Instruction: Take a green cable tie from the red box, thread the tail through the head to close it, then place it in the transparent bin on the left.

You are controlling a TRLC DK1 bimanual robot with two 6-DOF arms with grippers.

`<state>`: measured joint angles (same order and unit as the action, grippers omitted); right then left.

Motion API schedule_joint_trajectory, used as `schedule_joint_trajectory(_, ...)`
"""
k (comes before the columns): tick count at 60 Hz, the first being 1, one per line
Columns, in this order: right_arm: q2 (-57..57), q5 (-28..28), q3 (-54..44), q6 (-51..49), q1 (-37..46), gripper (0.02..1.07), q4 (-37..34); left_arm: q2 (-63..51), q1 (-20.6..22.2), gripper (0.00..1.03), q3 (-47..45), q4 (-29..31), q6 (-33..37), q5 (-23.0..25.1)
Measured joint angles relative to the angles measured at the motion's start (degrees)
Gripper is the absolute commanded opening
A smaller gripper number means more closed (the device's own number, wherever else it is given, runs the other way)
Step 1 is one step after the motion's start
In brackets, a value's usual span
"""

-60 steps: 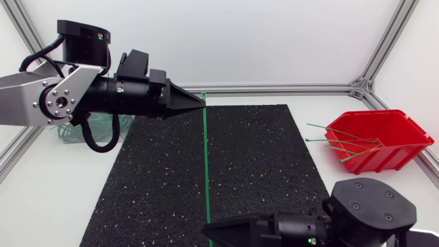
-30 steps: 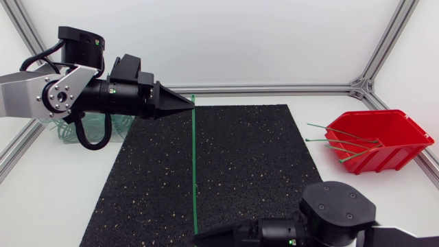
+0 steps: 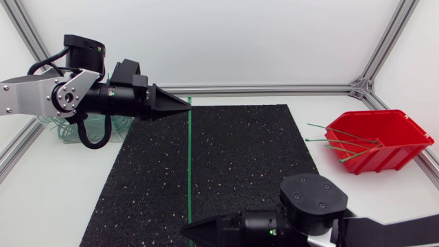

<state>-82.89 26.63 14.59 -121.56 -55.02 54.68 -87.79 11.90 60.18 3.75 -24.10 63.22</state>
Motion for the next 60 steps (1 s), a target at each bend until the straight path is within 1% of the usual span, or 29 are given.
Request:
schedule_joint_trajectory(4, 0.0, 0.0, 0.0, 0.0, 0.0, 0.75, 0.0, -0.3, 0.0, 0.04, 0.3, -0.2, 0.0, 0.0)
schedule_joint_trajectory(13, 0.0, 0.0, 0.0, 0.0, 0.0, 0.53, 0.0, -0.4, 0.0, 0.04, 1.2, -0.2, 0.0, 0.0)
schedule_joint_trajectory(19, -0.1, -0.8, 0.0, 0.0, 0.0, 0.42, 0.3, -0.4, 0.0, 0.04, 1.3, -0.4, 0.0, 0.0)
schedule_joint_trajectory(29, -0.8, -2.3, 0.0, 0.0, 0.0, 0.41, 0.7, -0.4, 0.2, 0.04, 1.3, -0.4, 0.0, 0.0)
schedule_joint_trajectory(32, -0.8, -2.4, 0.0, 0.0, 0.0, 0.38, 0.8, -0.4, 0.3, 0.04, 1.3, -0.4, 0.0, 0.0)
schedule_joint_trajectory(37, -0.8, -2.5, 0.0, 0.0, 0.0, 0.37, 0.8, -0.4, 0.3, 0.04, 1.3, -0.4, 0.0, 0.0)
schedule_joint_trajectory(41, -0.8, -2.7, -0.1, 0.0, 0.0, 0.3, 0.8, -0.4, 0.5, 0.04, 1.3, -0.4, 0.0, 0.0)
schedule_joint_trajectory(50, -0.8, -3.6, -0.1, 0.0, -0.1, 0.21, 0.8, -0.4, 1.0, 0.04, 1.3, -0.4, 0.0, 0.0)
schedule_joint_trajectory(60, -0.8, -4.4, -0.4, 0.0, -0.4, 0.2, 0.8, -0.4, 1.0, 0.04, 1.3, -0.4, 0.0, 0.0)
